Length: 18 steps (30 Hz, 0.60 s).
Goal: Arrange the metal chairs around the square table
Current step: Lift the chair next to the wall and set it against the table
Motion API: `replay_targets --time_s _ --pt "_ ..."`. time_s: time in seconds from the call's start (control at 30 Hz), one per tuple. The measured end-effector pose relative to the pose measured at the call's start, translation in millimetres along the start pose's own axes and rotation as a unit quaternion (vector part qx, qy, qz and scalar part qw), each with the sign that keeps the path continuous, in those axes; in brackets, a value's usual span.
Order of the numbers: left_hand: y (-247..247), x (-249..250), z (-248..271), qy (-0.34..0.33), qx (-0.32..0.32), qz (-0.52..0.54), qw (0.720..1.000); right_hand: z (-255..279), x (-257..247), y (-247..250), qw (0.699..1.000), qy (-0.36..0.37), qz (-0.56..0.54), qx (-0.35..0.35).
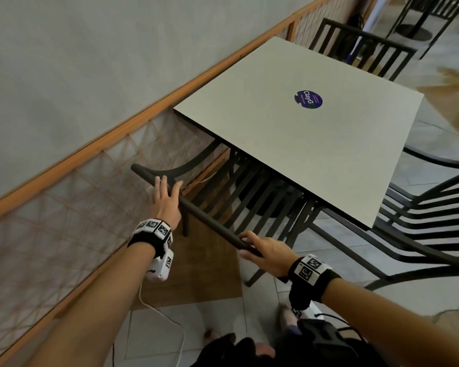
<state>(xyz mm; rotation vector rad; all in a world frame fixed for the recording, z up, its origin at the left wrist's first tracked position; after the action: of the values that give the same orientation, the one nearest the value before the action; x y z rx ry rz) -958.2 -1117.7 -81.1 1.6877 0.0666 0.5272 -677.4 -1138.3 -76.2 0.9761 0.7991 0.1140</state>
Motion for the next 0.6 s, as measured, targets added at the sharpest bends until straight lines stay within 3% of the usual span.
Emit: replay_targets --time_s 0.1,0.2,0.27,0.33,0.43,0.6 --pt "6 6 20 0.144 0.074 0.167 0.972 -3 34 23 1.000 -0.014 0.006 -0.009" --pt "-2 36 49 0.284 0.022 0.346 0.894 -16 85 32 0.995 -0.007 0.084 -0.053" --pt "-10 63 67 0.339 -0.010 0.412 0.846 -26 111 32 0.983 0.023 0.151 -0.101" --pt "-22 87 87 0.375 -0.021 0.440 0.816 -32 127 27 0.966 0.057 0.207 -0.145" --pt "-42 122 113 0.396 -0.040 0.460 0.793 -40 155 9 0.939 0.091 0.266 -0.196" --pt "-65 149 138 0.408 -0.036 0.475 0.779 -54 182 -31 0.953 0.121 0.192 -0.200"
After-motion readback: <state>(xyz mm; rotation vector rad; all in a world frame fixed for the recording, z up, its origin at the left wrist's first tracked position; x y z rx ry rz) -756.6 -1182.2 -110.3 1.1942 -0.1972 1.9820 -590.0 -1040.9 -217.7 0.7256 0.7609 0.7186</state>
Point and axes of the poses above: each hand's wrist, its own z-axis away from the middle knuckle, its own y-axis out of the back of the hand, x = y × z, the point moved 6 cm from there along -z, towards the middle knuckle, and after that the axes turned 9 degrees about x, right-handed, at the moved point
